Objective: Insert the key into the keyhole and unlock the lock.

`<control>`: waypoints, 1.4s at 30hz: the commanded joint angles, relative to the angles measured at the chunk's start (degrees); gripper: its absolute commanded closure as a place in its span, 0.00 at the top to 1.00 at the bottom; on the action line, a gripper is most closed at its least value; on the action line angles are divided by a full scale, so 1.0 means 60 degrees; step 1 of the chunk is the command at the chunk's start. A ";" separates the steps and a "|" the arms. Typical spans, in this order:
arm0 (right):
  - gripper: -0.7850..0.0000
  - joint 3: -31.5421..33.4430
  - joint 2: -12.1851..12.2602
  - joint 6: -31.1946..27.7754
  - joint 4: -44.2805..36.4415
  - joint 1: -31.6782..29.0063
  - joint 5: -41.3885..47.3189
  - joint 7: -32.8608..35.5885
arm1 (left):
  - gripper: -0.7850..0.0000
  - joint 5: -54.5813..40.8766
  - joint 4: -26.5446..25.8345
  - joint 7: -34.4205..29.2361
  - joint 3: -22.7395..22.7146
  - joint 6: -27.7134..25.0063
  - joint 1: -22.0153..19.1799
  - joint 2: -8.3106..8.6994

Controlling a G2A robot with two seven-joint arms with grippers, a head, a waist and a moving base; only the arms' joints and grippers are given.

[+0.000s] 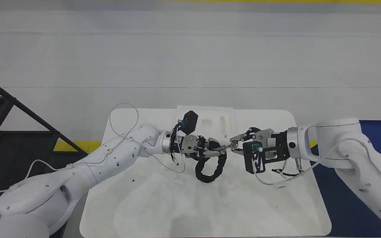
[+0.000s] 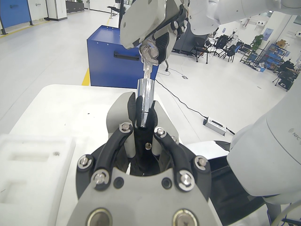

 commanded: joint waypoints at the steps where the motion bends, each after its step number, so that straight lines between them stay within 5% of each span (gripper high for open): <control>1: 0.20 -0.0082 0.0002 0.0000 0.0002 0.0042 -0.0090 -0.0072 | 0.00 0.0009 -0.0006 0.0021 0.0000 0.0000 0.0005 0.0004; 6: 0.00 -0.0184 -0.0011 0.0000 0.0094 0.0153 -0.0162 -0.0389 | 0.00 0.0041 -0.0028 0.0046 0.0000 0.0000 0.0017 0.0011; 14: 0.00 -0.0232 -0.0077 0.0174 0.0507 0.0107 0.0810 -0.0537 | 0.00 0.0114 -0.0057 0.0095 0.0000 0.0000 0.0017 0.0017; 30: 0.00 -0.0669 -0.0144 0.2671 0.0395 0.0262 0.5645 0.2949 | 0.00 0.0538 -0.0055 0.0406 0.0000 0.0000 -0.0008 0.0034; 40: 0.00 -0.0670 -0.0194 0.4086 0.0370 0.0057 0.7273 0.3776 | 0.00 0.0804 -0.0031 0.0576 0.0000 0.0000 0.0010 0.0029; 41: 0.24 -0.0675 -0.0207 0.4106 0.0367 0.0064 0.7333 0.3802 | 0.00 0.0823 0.0037 0.0544 0.0000 0.0000 0.0008 0.0034; 42: 0.73 -0.0675 -0.0219 0.4130 0.0372 0.0069 0.7366 0.3817 | 0.00 0.0826 0.0100 0.0503 0.0000 0.0000 0.0006 0.0038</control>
